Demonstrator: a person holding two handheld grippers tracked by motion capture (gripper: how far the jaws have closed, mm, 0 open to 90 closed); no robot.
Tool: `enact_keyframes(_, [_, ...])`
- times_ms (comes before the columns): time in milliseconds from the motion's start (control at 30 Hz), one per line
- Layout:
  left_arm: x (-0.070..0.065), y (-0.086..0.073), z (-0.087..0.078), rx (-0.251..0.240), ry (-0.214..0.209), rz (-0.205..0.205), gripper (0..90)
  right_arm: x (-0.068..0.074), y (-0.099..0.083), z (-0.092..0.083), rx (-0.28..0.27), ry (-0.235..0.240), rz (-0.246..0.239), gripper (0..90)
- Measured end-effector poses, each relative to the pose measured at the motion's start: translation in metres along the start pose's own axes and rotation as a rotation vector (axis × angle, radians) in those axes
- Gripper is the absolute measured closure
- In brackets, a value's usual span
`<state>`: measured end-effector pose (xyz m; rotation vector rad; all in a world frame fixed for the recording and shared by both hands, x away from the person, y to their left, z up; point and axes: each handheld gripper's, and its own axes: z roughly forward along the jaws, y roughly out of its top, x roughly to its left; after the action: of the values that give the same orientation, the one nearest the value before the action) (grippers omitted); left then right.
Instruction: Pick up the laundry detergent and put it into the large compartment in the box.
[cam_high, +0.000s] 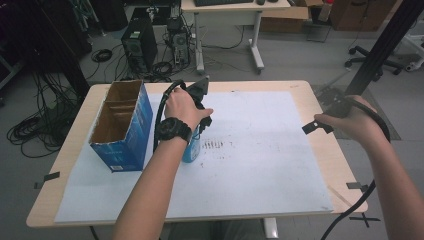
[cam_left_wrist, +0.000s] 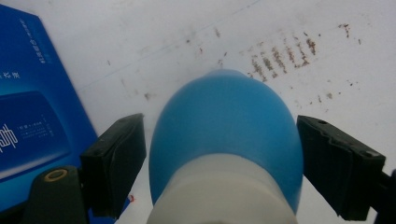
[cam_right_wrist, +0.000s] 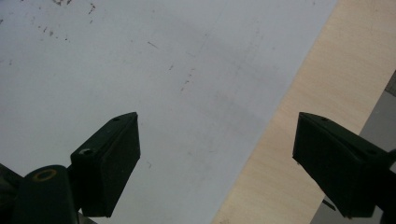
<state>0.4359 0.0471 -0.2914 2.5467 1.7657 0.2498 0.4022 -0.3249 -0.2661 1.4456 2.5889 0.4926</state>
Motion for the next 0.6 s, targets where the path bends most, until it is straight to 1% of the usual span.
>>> enact_keyframes(67, [0.0012, 0.0002, 0.0015, 0.005, 0.008, -0.002, 20.1, 0.0000, -0.0001, 0.0000, 0.000, 0.000, -0.001, 14.9])
enact_keyframes(167, [0.0018, 0.0002, 0.0030, 0.008, -0.003, -0.011, 22.9, -0.0003, -0.0002, 0.0000, -0.001, -0.001, -0.001, 14.9])
enact_keyframes(400, [0.0016, 0.0008, 0.0035, 0.014, -0.003, -0.014, 27.9, -0.0006, -0.0003, 0.0016, 0.002, 0.000, -0.002, 14.9])
enact_keyframes(467, [0.0015, 0.0007, 0.0038, 0.013, -0.001, -0.021, 29.7, -0.0005, -0.0004, 0.0020, 0.002, 0.000, -0.002, 14.9])
enact_keyframes(600, [0.0021, 0.0007, 0.0044, 0.014, -0.009, -0.021, 31.8, -0.0006, -0.0005, 0.0022, 0.002, 0.001, -0.002, 14.9])
